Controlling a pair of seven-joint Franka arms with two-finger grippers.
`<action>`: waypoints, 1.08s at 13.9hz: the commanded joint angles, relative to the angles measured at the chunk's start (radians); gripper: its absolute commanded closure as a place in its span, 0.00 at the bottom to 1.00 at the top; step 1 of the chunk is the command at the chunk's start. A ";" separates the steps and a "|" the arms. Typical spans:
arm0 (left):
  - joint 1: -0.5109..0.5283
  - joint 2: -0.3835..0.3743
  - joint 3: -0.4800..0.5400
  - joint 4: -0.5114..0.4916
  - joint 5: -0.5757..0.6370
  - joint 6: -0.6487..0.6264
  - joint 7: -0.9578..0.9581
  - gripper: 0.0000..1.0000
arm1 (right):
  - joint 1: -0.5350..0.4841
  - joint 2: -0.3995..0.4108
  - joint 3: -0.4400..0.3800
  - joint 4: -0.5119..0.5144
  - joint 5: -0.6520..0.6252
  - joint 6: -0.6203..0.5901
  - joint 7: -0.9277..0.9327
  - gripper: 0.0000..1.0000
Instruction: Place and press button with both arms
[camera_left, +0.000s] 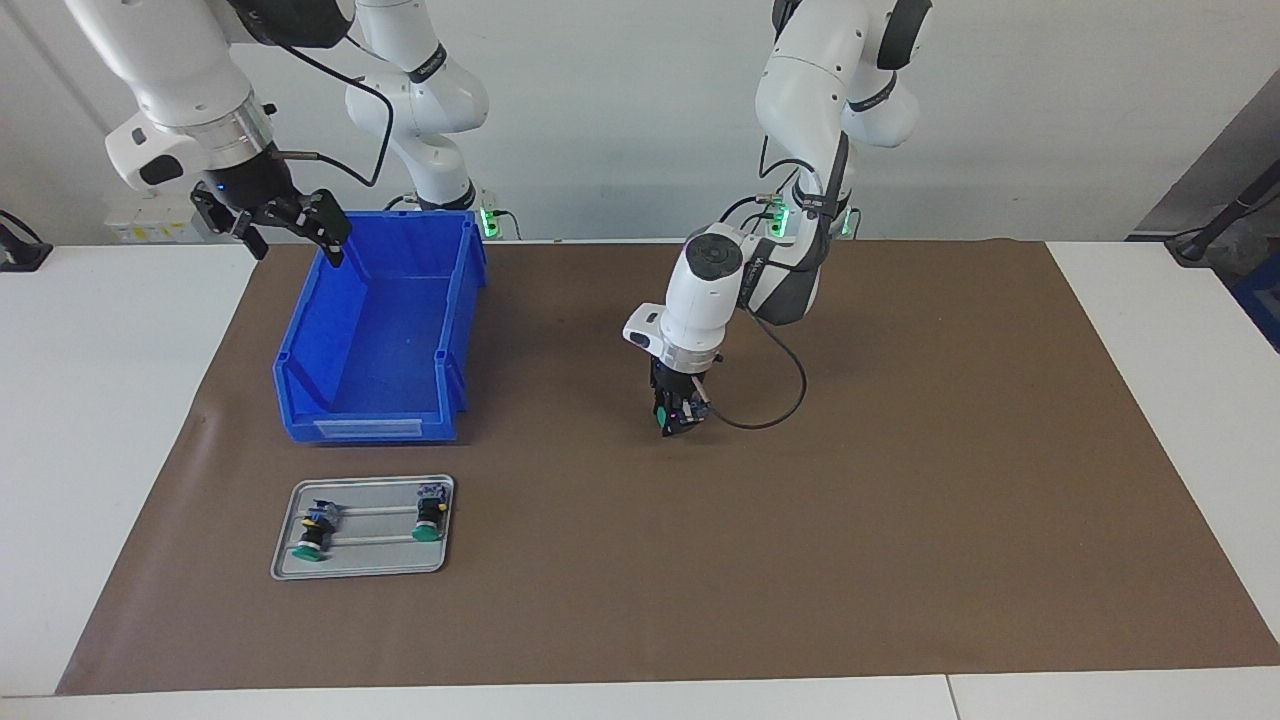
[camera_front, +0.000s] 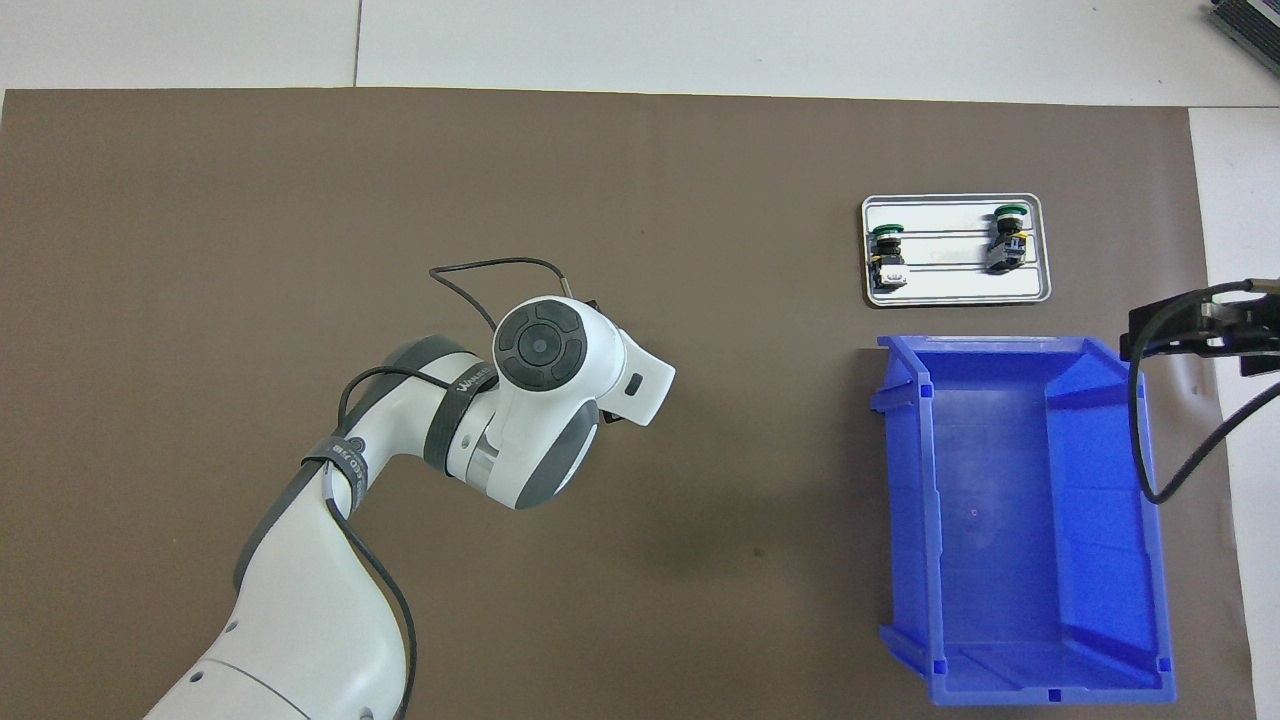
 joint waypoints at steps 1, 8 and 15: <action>0.003 -0.032 0.006 0.001 -0.002 0.013 -0.038 1.00 | -0.004 -0.014 0.005 -0.013 -0.011 -0.004 0.008 0.00; 0.163 -0.135 -0.002 -0.027 -0.135 -0.130 0.135 1.00 | -0.010 -0.012 0.005 -0.013 0.000 -0.004 0.009 0.00; 0.326 -0.178 0.005 -0.099 -0.558 -0.191 0.509 1.00 | -0.005 -0.012 0.005 -0.013 0.003 0.006 0.005 0.00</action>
